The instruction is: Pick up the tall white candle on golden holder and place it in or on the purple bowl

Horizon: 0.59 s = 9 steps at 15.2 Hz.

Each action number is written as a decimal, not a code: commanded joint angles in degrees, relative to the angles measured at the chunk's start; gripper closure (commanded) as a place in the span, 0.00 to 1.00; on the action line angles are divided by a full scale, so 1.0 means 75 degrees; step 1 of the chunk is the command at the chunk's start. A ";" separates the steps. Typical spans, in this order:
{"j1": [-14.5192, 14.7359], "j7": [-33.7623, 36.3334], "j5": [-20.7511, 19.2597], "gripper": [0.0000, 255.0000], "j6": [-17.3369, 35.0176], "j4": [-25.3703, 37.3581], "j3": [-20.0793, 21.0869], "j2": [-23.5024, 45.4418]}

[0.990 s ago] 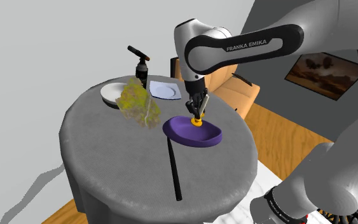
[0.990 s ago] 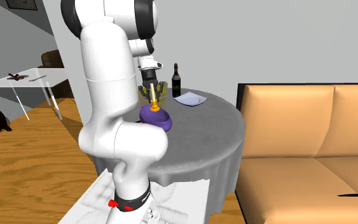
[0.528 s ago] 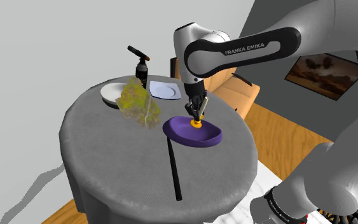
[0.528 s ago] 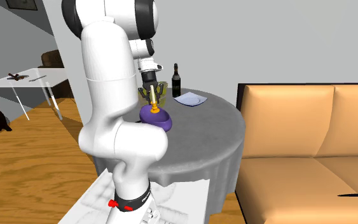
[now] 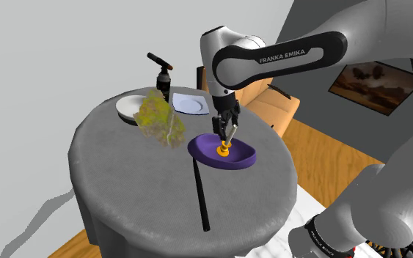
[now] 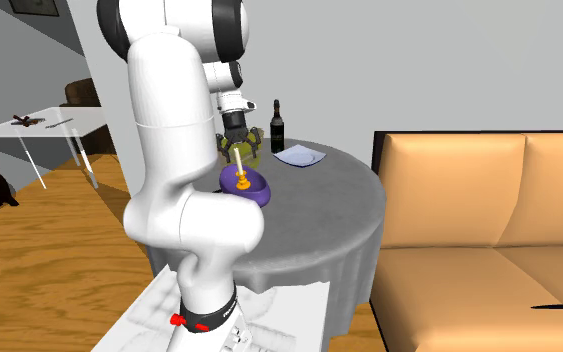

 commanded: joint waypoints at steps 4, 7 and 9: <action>0.0081 -0.0004 0.0031 0.00 -0.0964 0.1151 0.0073 0.0202; 0.0081 -0.0004 0.0031 0.00 -0.0964 0.1150 0.0073 0.0201; 0.0081 -0.0004 0.0031 0.00 -0.0964 0.1151 0.0073 0.0202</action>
